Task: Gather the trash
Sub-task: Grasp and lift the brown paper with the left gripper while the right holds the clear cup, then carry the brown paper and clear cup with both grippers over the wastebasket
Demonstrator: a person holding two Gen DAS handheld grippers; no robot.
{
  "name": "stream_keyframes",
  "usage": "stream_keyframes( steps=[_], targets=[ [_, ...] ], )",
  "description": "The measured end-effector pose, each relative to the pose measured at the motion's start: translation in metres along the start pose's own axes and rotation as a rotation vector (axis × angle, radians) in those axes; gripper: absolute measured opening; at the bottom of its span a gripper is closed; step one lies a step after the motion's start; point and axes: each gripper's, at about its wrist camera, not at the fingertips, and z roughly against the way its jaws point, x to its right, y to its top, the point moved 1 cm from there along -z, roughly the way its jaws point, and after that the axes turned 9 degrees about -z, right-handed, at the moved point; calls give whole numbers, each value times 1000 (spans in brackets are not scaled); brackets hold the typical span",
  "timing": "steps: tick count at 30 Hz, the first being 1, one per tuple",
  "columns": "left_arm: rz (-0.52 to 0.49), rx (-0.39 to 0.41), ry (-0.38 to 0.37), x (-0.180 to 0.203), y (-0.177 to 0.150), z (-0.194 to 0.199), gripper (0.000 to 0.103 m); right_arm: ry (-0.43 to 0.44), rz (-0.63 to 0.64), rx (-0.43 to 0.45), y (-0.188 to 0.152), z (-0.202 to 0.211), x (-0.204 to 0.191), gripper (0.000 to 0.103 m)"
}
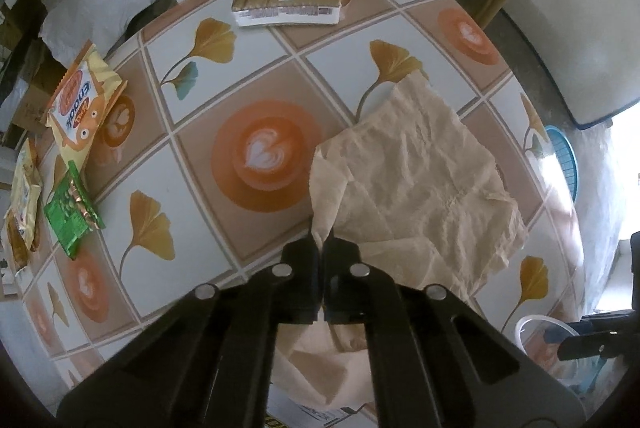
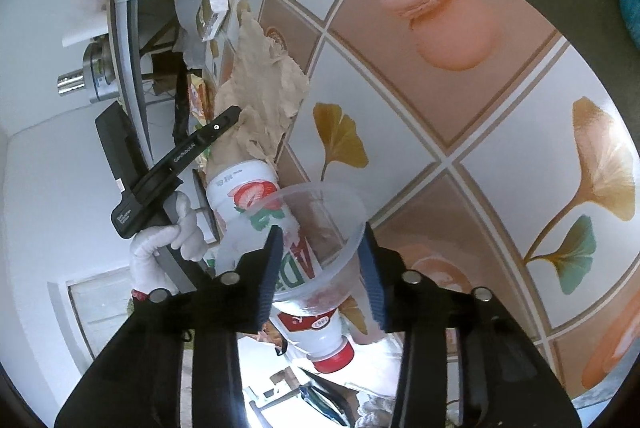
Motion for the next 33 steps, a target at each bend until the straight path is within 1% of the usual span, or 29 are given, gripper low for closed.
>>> stream_keyframes(
  steps=[1, 3, 5, 6, 8, 12, 16, 18, 21, 23, 27, 30, 33],
  targets=[
    [5, 10, 4, -1, 0, 2, 0, -1, 7, 5, 0, 1, -1, 30],
    [17, 36, 7, -6, -2, 8, 0, -2, 21, 17, -1, 4, -1, 24],
    [39, 75, 9, -9, -1, 15, 0, -6, 44, 29, -3, 5, -3, 18],
    [46, 94, 7, -9, -2, 19, 0, -12, 62, 39, -4, 7, -4, 14],
    [56, 142, 12, -10, -1, 30, 0, -21, 103, 61, -6, 10, -8, 10],
    [73, 234, 35, -12, -2, 51, 0, -42, 193, 128, -11, 19, -19, 8],
    [81, 352, 60, -16, 0, 79, 0, -42, 258, 188, -15, 31, -29, 7],
    [74, 412, 70, -16, 0, 96, 0, -42, 286, 214, -18, 37, -33, 7],
    [48, 475, 100, -10, 0, 117, 0, -37, 318, 245, -22, 47, -37, 7],
    [6, 517, 133, -1, -1, 136, 0, -24, 334, 262, -26, 55, -40, 7],
    [-63, 592, 141, 21, -8, 172, 0, 7, 358, 293, -34, 73, -44, 7],
    [-105, 628, 124, 44, -13, 197, 0, 39, 365, 322, -38, 92, -45, 7],
    [-140, 635, 98, 67, -17, 209, 0, 72, 368, 372, -44, 120, -41, 7]
  ],
)
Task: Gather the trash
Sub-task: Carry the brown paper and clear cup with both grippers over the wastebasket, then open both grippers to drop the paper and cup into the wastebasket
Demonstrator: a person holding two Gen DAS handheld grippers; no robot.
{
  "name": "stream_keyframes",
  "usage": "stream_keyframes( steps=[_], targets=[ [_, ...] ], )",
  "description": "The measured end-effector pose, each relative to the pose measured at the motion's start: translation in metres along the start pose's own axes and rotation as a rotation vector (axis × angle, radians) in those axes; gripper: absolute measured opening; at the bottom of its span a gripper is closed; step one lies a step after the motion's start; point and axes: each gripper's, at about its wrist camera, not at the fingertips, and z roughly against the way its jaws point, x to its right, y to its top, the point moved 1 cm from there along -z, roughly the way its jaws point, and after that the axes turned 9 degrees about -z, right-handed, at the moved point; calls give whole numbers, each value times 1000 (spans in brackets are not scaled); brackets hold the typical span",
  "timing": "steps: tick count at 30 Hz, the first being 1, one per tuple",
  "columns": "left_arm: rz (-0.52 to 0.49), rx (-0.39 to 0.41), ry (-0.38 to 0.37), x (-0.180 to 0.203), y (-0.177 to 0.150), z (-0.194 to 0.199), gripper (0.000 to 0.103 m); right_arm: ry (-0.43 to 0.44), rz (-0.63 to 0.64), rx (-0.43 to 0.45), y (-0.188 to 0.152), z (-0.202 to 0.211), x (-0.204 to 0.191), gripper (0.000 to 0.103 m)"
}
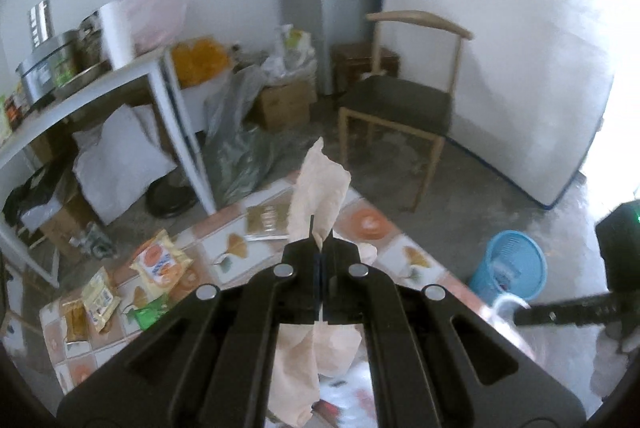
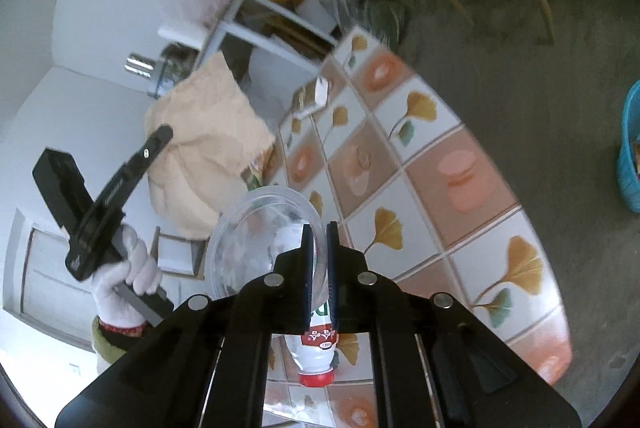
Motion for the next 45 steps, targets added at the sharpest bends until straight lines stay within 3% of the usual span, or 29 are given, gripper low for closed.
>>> stream_keyframes(
  steps=[5, 9, 15, 20, 25, 31, 37, 42, 43, 44, 45],
  targets=[
    [-43, 5, -101, 55, 16, 10, 0, 19, -30, 99, 6, 52, 20, 7],
    [-71, 10, -233, 111, 35, 3, 0, 12, -92, 189, 13, 102, 57, 7],
    [-136, -28, -380, 205, 55, -26, 0, -33, -236, 333, 18, 184, 139, 7],
    [-212, -97, -493, 294, 59, -63, 0, -76, -353, 408, 16, 225, 205, 7],
    [-233, -187, -567, 368, 49, -114, 0, -114, -462, 441, 13, 235, 265, 7],
    [-169, -298, -632, 417, 22, -180, 0, -153, -572, 454, 22, 229, 332, 7],
    [-131, -372, -634, 444, -4, -235, 0, -185, -631, 454, 39, 213, 373, 7],
    [-102, -380, -599, 457, 0, -273, 0, -230, -636, 483, 62, 204, 389, 7],
    [-103, -378, -581, 463, 1, -281, 3, -241, -646, 495, 68, 201, 395, 9],
    [-107, -378, -570, 466, 2, -287, 19, -256, -646, 500, 75, 196, 401, 9],
    [-112, -377, -550, 470, 2, -292, 46, -274, -646, 495, 84, 191, 408, 13]
  ],
)
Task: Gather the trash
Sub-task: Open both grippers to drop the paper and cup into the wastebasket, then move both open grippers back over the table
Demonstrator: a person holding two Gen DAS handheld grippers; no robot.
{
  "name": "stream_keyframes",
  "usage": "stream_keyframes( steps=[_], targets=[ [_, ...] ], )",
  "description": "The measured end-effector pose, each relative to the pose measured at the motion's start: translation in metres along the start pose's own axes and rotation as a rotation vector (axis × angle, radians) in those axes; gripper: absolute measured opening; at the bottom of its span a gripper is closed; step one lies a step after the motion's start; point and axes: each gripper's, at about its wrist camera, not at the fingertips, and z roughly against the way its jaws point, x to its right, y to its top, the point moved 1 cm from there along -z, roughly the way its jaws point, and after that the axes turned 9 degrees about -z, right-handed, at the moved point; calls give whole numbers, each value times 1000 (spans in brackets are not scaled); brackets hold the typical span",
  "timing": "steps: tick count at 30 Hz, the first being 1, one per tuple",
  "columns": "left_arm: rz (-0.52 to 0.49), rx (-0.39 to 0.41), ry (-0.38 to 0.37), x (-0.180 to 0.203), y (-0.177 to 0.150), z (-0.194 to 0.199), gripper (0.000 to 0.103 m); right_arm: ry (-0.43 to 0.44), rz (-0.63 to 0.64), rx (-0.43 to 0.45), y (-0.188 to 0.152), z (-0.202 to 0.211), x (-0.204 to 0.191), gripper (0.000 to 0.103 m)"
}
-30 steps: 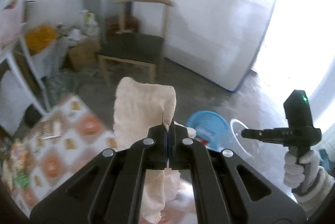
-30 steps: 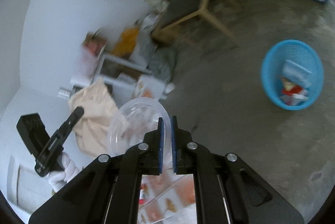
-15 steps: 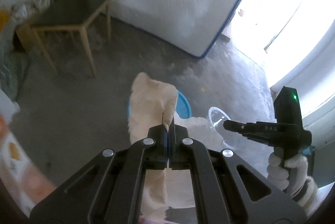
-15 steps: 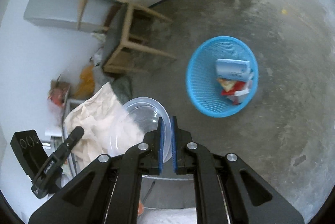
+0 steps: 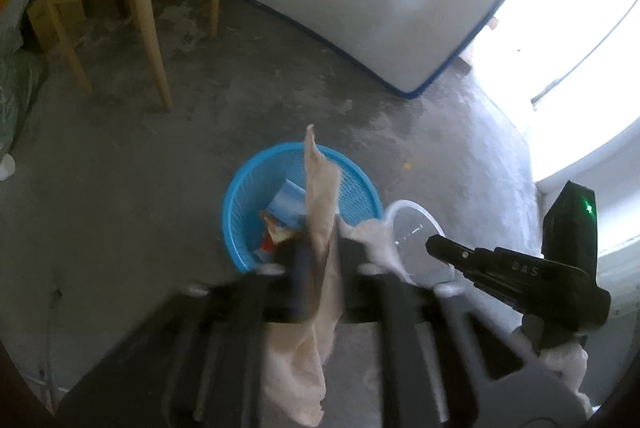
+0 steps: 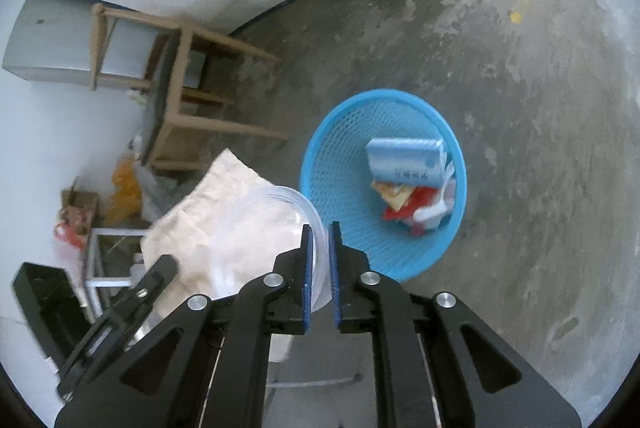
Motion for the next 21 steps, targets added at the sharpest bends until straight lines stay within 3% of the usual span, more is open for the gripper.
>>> stream_keyframes(
  steps=[1, 3, 6, 11, 15, 21],
  targets=[
    [3, 11, 32, 0, 3, -4, 54, -5, -2, -1, 3, -6, 1, 26],
    [14, 60, 46, -1, 5, 2, 56, -12, -9, -10, 10, -22, 4, 46],
    [34, 88, 19, -3, 4, 13, 56, -57, -4, 23, 15, -35, 10, 47],
    [-9, 152, 13, -2, 1, 49, 56, -45, 6, 30, 10, -32, 14, 47],
    [-19, 210, -18, -2, -8, 87, 58, -34, 55, 44, 3, -14, 10, 47],
    [-11, 339, -53, -2, -51, 177, 65, 22, 170, 67, -30, 40, -5, 47]
  ],
)
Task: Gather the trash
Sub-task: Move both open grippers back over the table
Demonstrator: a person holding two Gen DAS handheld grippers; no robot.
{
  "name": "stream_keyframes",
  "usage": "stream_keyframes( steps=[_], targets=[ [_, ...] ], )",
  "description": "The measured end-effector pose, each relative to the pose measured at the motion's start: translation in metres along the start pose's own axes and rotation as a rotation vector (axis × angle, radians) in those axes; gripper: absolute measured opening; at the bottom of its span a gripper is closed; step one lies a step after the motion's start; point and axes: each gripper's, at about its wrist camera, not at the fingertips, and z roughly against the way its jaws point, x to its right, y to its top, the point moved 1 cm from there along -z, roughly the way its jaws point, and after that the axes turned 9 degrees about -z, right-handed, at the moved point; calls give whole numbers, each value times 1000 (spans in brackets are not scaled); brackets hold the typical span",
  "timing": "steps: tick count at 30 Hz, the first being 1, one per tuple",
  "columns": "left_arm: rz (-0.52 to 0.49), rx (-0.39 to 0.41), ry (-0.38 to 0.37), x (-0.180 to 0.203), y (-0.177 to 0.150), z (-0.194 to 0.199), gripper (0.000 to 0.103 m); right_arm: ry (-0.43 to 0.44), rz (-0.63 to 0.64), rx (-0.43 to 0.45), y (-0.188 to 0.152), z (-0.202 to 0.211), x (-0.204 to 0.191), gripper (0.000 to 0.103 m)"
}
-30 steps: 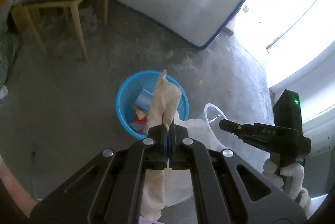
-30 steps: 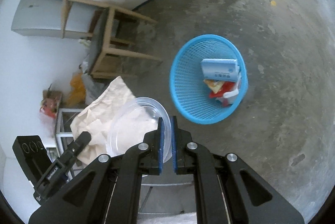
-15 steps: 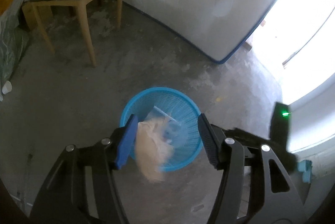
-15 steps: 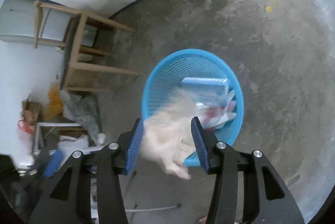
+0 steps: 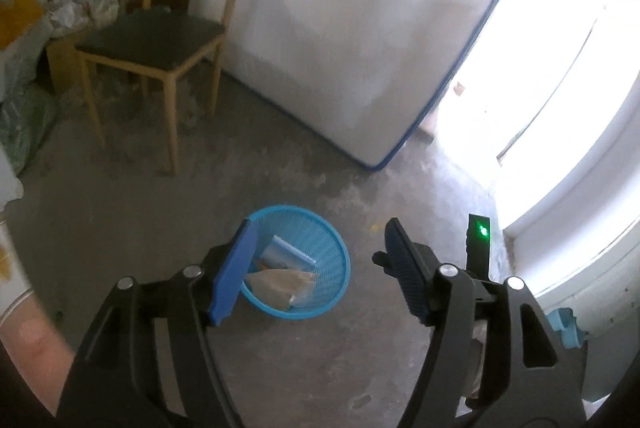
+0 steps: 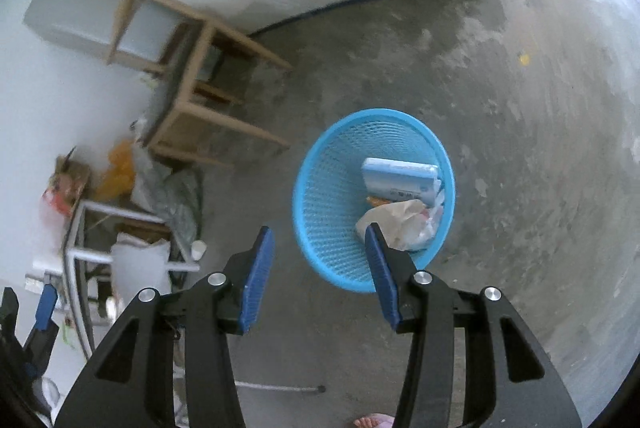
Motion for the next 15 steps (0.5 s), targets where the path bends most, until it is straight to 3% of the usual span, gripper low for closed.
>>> stream_keyframes(
  steps=[6, 12, 15],
  targets=[
    [-15, 144, 86, 2, -41, 114, 72, 27, 181, 16, -54, 56, -29, 55],
    [20, 276, 259, -8, -112, 224, 79, 95, 304, -47, -119, 83, -77, 63],
    [30, 298, 340, -14, -144, 263, 79, 144, 359, -78, -149, 93, -109, 67]
  ],
)
